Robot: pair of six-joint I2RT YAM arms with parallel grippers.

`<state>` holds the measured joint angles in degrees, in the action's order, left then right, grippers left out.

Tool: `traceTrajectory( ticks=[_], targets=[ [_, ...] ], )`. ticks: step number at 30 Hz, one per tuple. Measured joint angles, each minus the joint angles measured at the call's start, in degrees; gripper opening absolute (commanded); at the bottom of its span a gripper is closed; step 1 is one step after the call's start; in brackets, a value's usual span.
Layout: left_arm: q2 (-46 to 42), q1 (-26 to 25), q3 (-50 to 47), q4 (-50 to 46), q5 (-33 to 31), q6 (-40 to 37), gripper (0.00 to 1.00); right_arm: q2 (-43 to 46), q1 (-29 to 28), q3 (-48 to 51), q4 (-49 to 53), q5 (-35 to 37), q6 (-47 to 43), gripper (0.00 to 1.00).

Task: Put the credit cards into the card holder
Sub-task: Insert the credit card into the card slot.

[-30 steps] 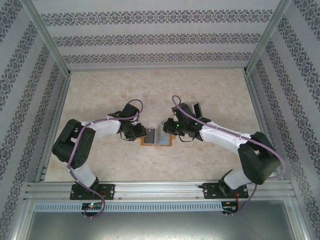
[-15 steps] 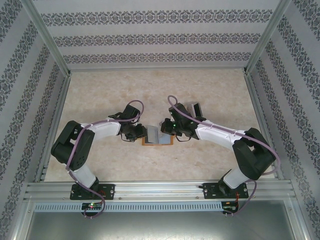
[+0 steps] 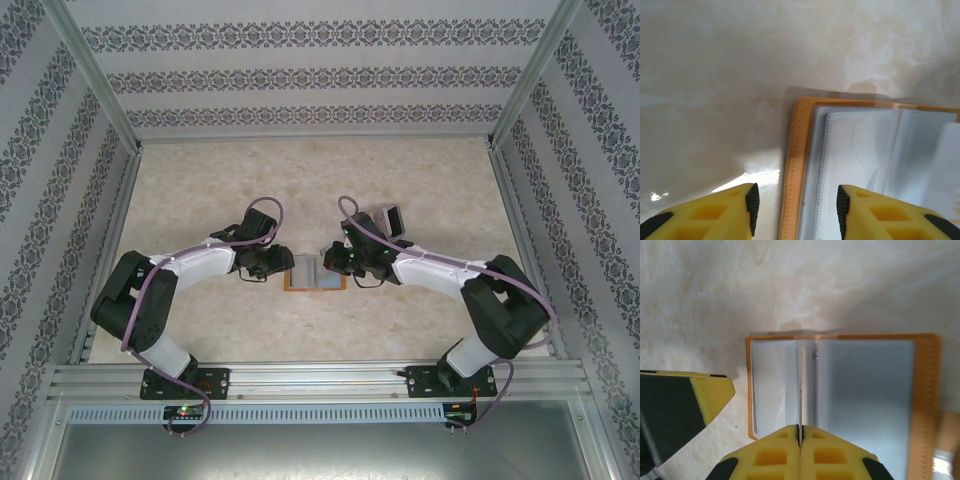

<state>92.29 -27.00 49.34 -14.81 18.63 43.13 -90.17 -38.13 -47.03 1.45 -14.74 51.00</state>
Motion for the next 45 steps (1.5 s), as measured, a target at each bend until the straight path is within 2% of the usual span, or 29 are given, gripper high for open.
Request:
traceTrajectory(
  ticks=[8,29,45],
  targets=[
    [3.41,0.04,0.07,0.87,2.67,0.11,0.42,-3.15,-0.28,2.49,-8.15,-3.39,2.89,0.04],
    [4.57,0.07,1.11,-0.13,2.34,0.2,0.28,-7.61,0.85,5.31,-17.03,-7.43,3.28,0.04],
    [5.51,-0.37,1.79,0.7,3.39,0.37,0.26,-9.66,-0.44,4.94,-20.74,-8.31,4.83,0.06]
  ],
)
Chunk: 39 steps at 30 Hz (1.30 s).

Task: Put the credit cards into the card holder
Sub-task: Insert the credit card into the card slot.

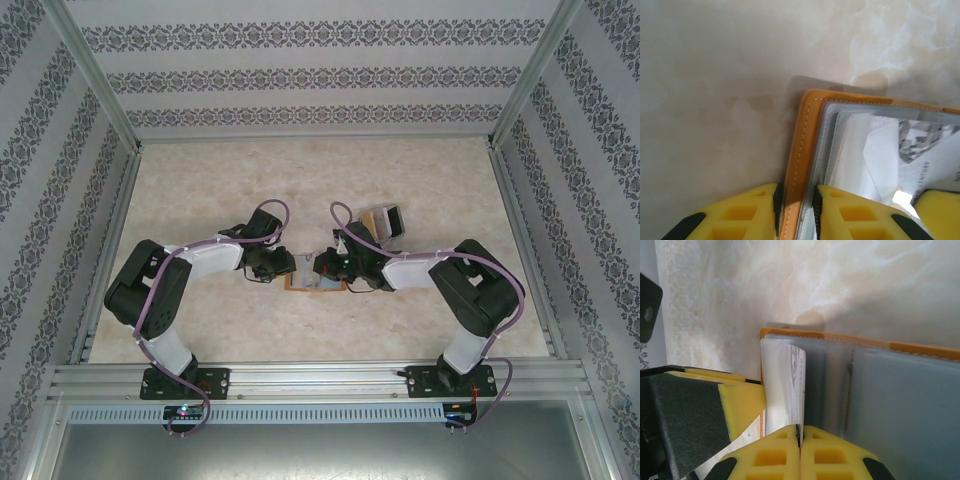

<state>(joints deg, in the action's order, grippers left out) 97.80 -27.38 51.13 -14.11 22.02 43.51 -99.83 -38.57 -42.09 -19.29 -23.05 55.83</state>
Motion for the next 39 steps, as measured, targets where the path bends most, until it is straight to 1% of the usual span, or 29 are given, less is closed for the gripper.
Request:
traceTrajectory(
  ticks=[5,8,11,14,20,23,27,29,35,39],
  targets=[
    [0.0,0.0,0.0,-0.02,-0.07,0.02,0.27,-1.99,-1.09,-1.31,-1.73,0.04,1.46,0.09],
    [0.0,-0.02,0.0,-0.02,-0.2,0.02,0.27,-2.1,-1.46,-1.81,-1.51,0.13,1.62,0.15],
    [0.0,-0.04,0.0,0.0,-0.17,0.02,0.27,-2.23,-1.7,-2.12,0.48,1.18,1.84,0.25],
    [0.0,-0.31,0.0,0.17,0.0,0.02,0.27,-1.68,-1.68,-2.12,2.6,1.79,1.25,0.3],
    [0.02,-0.7,0.0,0.22,0.04,0.02,0.26,1.53,-0.66,-2.12,9.44,3.23,-0.66,0.36],
    [0.04,-0.7,0.0,0.24,0.04,0.02,0.26,1.81,-0.63,-2.54,12.26,4.04,-1.77,0.29],
    [0.04,-0.7,0.0,0.37,0.13,0.04,0.27,1.77,-0.66,-3.39,14.21,4.31,-2.8,0.14],
    [0.04,-0.7,0.0,0.37,0.22,0.02,0.27,1.22,-0.68,-4.13,14.64,4.09,-2.75,0.12],
    [0.02,-0.63,0.0,0.35,-0.22,0.04,0.29,-1.95,-1.27,-6.99,15.23,3.61,-2.82,0.11],
    [-0.13,-0.66,0.0,0.33,-0.98,0.09,0.33,-2.12,-1.36,-7.8,16.28,3.67,-2.82,0.17]
  ],
)
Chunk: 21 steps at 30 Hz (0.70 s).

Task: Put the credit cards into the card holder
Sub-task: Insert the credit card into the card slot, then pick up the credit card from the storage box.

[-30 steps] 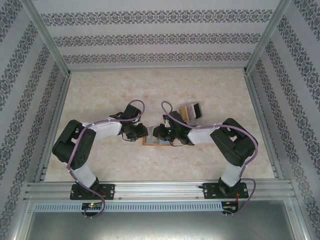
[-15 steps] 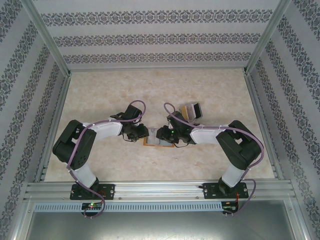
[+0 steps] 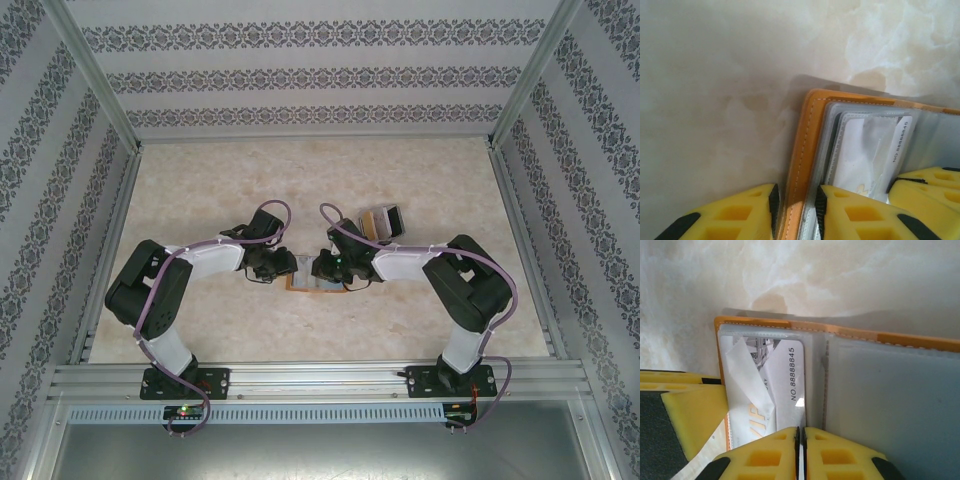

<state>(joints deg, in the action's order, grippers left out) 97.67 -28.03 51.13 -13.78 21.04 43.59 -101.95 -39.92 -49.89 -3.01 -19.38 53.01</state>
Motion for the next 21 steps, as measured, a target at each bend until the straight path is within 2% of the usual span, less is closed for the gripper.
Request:
traceTrajectory(
  ticks=[5,8,13,17,21],
  targets=[
    [-1.29,-0.07,0.0,-0.81,-2.08,0.37,0.49,2.08,0.2,0.0,2.21,0.44,-1.22,0.28],
    [-2.89,-0.11,0.0,-1.99,-4.48,0.39,0.55,7.67,1.66,-0.26,7.61,2.43,-3.98,0.36],
    [-5.75,-0.11,0.76,-3.72,-6.97,0.13,0.66,15.69,7.82,-8.04,20.61,12.15,-12.72,0.38],
    [-5.9,-0.11,3.74,-3.76,-6.32,-0.11,0.68,13.81,11.87,-17.0,28.63,19.26,-19.87,0.38],
    [-4.59,-0.11,7.65,-3.1,-3.65,-0.11,0.69,7.43,13.05,-23.21,35.01,24.41,-25.11,0.39]
  ],
)
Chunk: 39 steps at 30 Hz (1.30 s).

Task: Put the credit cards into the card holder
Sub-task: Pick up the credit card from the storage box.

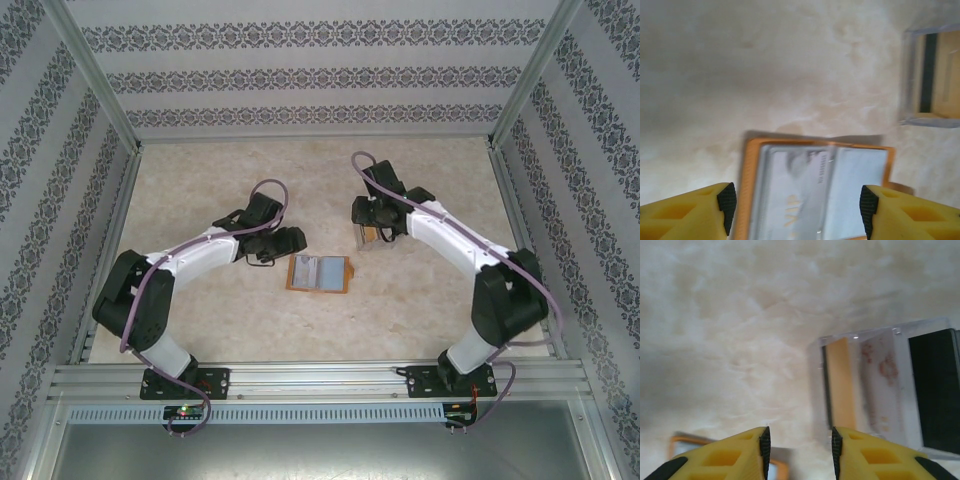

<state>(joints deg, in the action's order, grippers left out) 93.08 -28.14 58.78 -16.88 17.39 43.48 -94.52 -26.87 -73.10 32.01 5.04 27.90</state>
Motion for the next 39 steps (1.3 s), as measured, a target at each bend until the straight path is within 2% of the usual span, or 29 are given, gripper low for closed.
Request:
traceTrajectory(
  ticks=[8,25,39],
  targets=[
    [5.73,-1.14,5.44,2.4,4.35,0.26,0.7,-10.82,-0.55,-6.25,8.37,5.46,-5.46,0.4],
    [9.44,-2.56,7.15,3.65,6.58,1.97,0.7,-16.83,-1.18,-9.81,11.08,11.1,-8.63,0.38],
    [9.44,-2.56,7.15,3.65,6.56,2.01,0.69,-20.31,-3.56,-12.31,12.59,20.55,-10.38,0.35]
  ],
)
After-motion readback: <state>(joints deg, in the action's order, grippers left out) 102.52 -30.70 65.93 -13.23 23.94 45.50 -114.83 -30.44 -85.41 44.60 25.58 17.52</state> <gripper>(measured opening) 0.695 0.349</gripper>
